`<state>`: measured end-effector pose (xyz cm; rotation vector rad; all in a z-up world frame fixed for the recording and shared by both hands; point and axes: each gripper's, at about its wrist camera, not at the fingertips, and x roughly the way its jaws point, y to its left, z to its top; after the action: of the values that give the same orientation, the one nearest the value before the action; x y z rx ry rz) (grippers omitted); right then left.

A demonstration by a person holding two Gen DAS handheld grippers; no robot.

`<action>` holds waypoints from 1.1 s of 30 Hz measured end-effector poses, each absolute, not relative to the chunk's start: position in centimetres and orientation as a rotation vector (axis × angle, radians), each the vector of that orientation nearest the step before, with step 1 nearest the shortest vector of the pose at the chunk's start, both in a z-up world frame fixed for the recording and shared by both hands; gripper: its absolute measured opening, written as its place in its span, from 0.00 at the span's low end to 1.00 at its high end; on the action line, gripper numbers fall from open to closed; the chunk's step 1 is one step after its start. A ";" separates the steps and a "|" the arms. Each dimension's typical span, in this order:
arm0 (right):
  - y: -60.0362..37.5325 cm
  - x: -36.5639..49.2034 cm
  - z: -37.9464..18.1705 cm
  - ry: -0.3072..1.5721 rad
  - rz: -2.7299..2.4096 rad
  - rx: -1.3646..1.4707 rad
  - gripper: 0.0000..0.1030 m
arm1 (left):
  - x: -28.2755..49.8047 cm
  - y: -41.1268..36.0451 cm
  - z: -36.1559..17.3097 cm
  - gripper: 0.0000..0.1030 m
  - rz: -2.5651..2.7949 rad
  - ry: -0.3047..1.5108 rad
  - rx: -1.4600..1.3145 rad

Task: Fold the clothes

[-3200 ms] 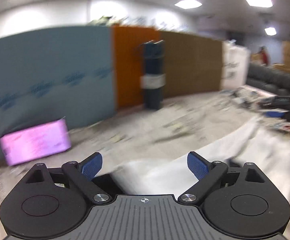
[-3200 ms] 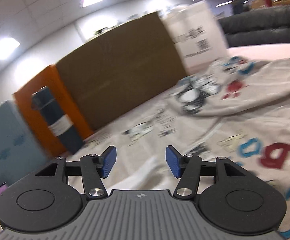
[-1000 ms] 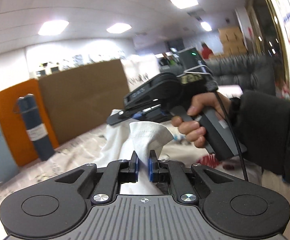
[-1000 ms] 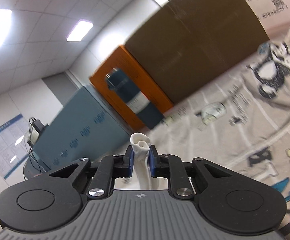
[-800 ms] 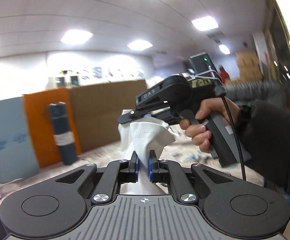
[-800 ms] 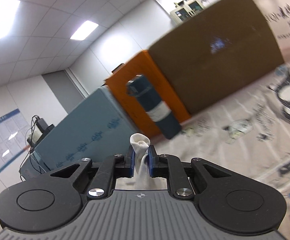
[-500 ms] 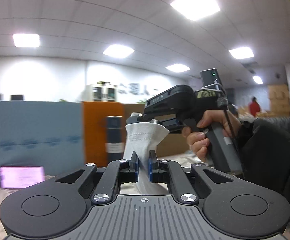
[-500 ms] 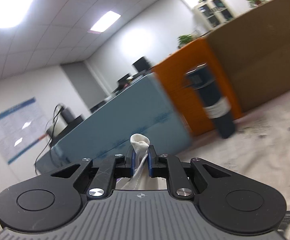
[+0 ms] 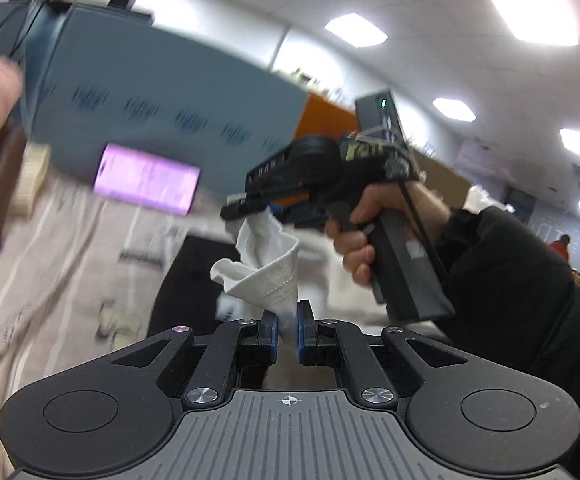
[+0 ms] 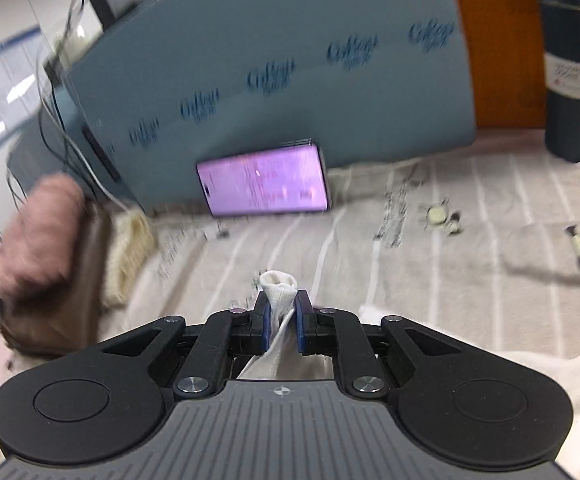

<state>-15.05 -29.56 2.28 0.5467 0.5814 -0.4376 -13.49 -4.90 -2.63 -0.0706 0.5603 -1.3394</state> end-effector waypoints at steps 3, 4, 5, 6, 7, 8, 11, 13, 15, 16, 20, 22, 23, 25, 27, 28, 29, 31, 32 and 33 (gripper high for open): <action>-29.0 -13.8 1.3 0.620 -0.436 0.551 0.16 | -12.7 -4.6 -3.5 0.17 -1.321 0.635 -0.063; -28.8 -13.7 1.2 0.611 -0.423 0.565 0.25 | -12.6 -4.2 -3.4 0.27 -1.318 0.632 -0.065; -28.9 -14.0 1.3 0.588 -0.410 0.588 0.44 | -12.5 -3.9 -3.4 0.36 -1.310 0.625 -0.069; -29.0 -14.2 1.5 0.565 -0.399 0.607 0.51 | -12.3 -3.3 -3.3 0.62 -1.298 0.620 -0.076; -29.0 -14.8 2.1 0.543 -0.396 0.607 0.55 | -12.1 -3.0 -3.2 0.76 -1.292 0.611 -0.098; -29.0 -15.5 2.9 0.523 -0.396 0.595 0.57 | -11.8 -2.7 -3.2 0.76 -1.283 0.602 -0.113; -28.4 -18.9 5.1 0.444 -0.396 0.542 0.74 | -10.9 -1.9 -3.0 0.77 -1.243 0.583 -0.120; -27.6 -22.1 6.4 0.386 -0.423 0.477 0.79 | -10.5 -2.2 -3.0 0.77 -1.220 0.589 -0.104; -26.5 -25.8 6.7 0.345 -0.473 0.400 0.82 | -10.7 -2.5 -2.9 0.77 -1.219 0.570 -0.097; -26.0 -27.6 6.8 0.328 -0.496 0.364 0.83 | -11.0 -2.8 -2.7 0.77 -1.230 0.547 -0.085; -23.7 -33.8 5.5 0.316 -0.543 0.256 0.91 | -12.6 -4.9 -2.1 0.85 -1.309 0.432 0.000; -22.7 -35.7 4.4 0.335 -0.534 0.234 0.92 | -13.3 -6.5 -1.9 0.85 -1.327 0.403 0.050; -22.2 -36.5 3.7 0.348 -0.522 0.230 0.94 | -13.7 -7.0 -1.8 0.85 -1.327 0.397 0.071; -21.3 -37.9 2.5 0.371 -0.499 0.225 0.95 | -14.9 -7.9 -1.8 0.85 -1.321 0.397 0.128; -21.5 -38.3 1.4 0.372 -0.492 0.267 0.95 | -15.9 -9.0 -2.3 0.85 -1.307 0.425 0.229; -21.7 -38.4 1.1 0.375 -0.479 0.288 0.95 | -16.2 -9.6 -2.8 0.86 -1.290 0.444 0.288; -21.9 -38.5 0.8 0.379 -0.467 0.310 0.95 | -16.5 -9.9 -3.1 0.86 -1.277 0.452 0.334; -22.3 -38.7 0.6 0.366 -0.437 0.336 0.95 | -17.0 -10.1 -3.5 0.90 -1.258 0.449 0.386; -22.7 -38.6 0.9 0.347 -0.419 0.344 0.95 | -17.0 -9.8 -3.4 0.90 -1.257 0.443 0.381; -23.3 -38.3 1.4 0.324 -0.393 0.358 0.95 | -17.0 -9.5 -3.2 0.90 -1.262 0.439 0.366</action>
<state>-38.31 -23.27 1.37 0.3584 0.3245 -0.3925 -16.98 -9.46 -3.25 0.3663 0.4388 -1.2617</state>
